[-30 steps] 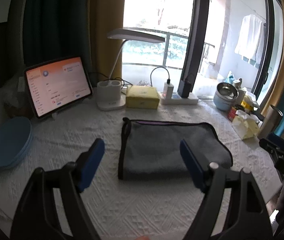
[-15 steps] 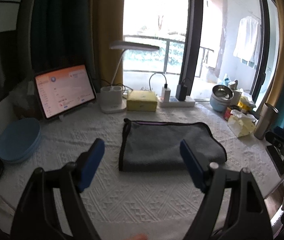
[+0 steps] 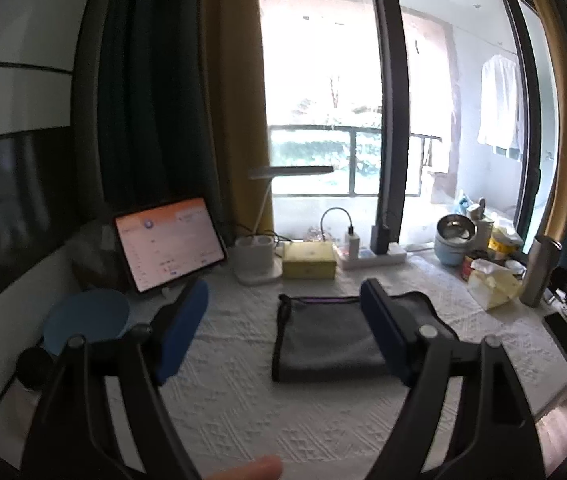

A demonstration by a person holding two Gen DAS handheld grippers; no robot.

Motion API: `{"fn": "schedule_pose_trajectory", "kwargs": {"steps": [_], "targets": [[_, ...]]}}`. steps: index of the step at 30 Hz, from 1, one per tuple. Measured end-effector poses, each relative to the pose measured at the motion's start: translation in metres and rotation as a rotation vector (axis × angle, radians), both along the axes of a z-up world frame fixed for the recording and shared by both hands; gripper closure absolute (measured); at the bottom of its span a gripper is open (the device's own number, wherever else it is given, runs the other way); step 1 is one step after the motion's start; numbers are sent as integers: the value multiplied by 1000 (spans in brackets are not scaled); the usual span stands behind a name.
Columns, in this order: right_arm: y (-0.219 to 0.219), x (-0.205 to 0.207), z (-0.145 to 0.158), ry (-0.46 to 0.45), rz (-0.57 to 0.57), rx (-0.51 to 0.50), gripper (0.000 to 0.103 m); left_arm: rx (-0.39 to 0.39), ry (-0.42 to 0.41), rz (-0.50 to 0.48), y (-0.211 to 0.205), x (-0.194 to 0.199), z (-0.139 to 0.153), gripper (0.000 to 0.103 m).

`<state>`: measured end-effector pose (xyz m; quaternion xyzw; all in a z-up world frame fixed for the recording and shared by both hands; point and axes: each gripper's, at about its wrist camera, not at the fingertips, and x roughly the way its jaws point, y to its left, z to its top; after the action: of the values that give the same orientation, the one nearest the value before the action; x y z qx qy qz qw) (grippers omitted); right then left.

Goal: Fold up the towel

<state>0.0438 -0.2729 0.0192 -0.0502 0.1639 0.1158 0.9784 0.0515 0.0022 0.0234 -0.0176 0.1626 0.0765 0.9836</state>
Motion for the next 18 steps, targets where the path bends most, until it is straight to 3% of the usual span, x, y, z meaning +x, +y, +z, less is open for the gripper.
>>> {"fn": "schedule_pose_trajectory", "kwargs": {"steps": [2,6,18], "targets": [[1,-3,5,-18,1,-2,37,1,0,1,1,0,1,10],[2,-5,12,-46,1,-2,26,11,-21,5,1,-4,3,8],[1,-9,18,-71,-1,-6,26,-25,-86,-10,8,-15,16,7]]}}
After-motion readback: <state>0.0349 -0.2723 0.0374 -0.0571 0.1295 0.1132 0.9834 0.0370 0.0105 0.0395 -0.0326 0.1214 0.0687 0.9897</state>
